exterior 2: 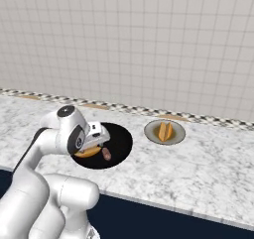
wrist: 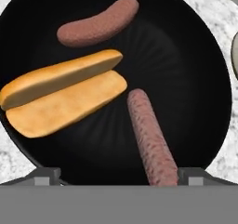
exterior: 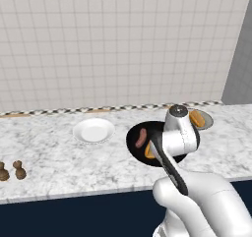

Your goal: Place one bun and one sausage from the bowl on each plate.

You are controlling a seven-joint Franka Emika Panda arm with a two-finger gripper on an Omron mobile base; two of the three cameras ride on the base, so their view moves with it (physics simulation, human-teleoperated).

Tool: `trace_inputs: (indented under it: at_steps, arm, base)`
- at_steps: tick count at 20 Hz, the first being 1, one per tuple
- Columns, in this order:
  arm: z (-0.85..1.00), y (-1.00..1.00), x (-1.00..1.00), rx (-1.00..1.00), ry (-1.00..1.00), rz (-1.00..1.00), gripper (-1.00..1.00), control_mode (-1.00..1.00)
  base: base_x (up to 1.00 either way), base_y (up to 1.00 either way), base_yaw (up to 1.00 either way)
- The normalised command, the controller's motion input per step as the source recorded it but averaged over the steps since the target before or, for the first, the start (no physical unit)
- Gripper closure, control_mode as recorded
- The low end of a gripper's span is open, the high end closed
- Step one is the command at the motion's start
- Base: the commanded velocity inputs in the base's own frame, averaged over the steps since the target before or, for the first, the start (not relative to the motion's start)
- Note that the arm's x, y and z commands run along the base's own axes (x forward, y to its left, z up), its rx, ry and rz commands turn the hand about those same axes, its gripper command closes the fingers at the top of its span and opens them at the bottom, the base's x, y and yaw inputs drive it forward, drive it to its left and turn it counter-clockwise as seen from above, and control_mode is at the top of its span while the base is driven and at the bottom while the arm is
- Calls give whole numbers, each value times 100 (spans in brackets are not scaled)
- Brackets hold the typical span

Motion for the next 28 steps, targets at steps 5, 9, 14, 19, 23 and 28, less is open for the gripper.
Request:
trace_inputs:
  at_steps: [5, 9, 14, 19, 23, 28]
  arm:
    - [0, -10, 23, -7, 2, 1, -100, -100]
    - [0, -49, 17, 0, 19, 0, -100, -100]
    - [-9, -19, 22, 0, 24, 1, -100, -100]
    - [-27, 0, 12, 0, 16, 2, -100, -100]
    - [-38, -12, 0, -1, 8, 0, -100, -100]
    - [-44, -8, 0, -2, 3, 1, -100, -100]
  base:
    - [0, 0, 0]
    - [0, 0, 0]
    - [0, 0, 0]
    - [0, 0, 0]
    - [0, 0, 0]
    - [0, 0, 0]
